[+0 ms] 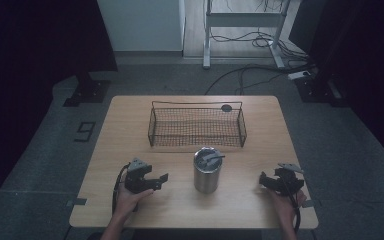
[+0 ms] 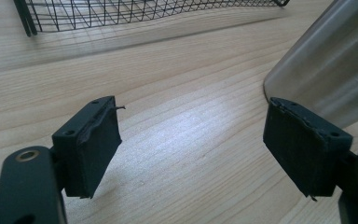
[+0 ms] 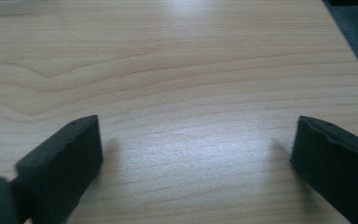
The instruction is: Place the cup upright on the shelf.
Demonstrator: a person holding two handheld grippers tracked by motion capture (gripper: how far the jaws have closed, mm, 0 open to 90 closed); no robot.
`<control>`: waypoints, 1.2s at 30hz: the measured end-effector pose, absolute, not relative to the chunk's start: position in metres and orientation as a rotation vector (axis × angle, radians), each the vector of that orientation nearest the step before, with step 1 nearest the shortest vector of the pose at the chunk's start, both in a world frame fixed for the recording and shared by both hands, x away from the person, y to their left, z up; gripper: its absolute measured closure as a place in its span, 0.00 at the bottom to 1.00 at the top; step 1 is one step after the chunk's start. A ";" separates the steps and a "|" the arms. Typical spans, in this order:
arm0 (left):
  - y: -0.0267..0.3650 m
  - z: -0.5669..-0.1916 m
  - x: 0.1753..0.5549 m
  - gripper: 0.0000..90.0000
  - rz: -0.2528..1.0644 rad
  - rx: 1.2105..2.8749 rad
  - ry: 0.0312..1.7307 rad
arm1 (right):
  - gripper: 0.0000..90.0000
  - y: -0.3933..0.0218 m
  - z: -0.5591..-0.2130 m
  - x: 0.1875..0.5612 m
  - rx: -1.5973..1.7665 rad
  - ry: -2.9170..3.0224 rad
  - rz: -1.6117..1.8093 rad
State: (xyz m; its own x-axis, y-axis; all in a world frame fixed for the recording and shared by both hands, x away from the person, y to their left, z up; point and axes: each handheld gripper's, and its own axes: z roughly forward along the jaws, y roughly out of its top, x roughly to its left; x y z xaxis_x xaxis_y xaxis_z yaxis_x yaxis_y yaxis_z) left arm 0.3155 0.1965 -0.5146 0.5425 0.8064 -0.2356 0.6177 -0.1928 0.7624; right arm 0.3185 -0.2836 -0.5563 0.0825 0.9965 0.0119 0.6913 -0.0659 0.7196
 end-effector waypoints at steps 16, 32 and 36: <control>0.192 -0.518 0.314 0.19 0.329 1.952 1.190 | 0.10 -0.286 -0.556 0.314 1.784 1.675 0.736; 0.207 -0.498 0.304 0.17 0.354 1.889 1.163 | 0.10 -0.285 -0.556 0.317 1.774 1.694 0.746; 0.208 -0.495 0.303 0.17 0.345 1.864 1.158 | 0.10 -0.285 -0.556 0.316 1.778 1.692 0.744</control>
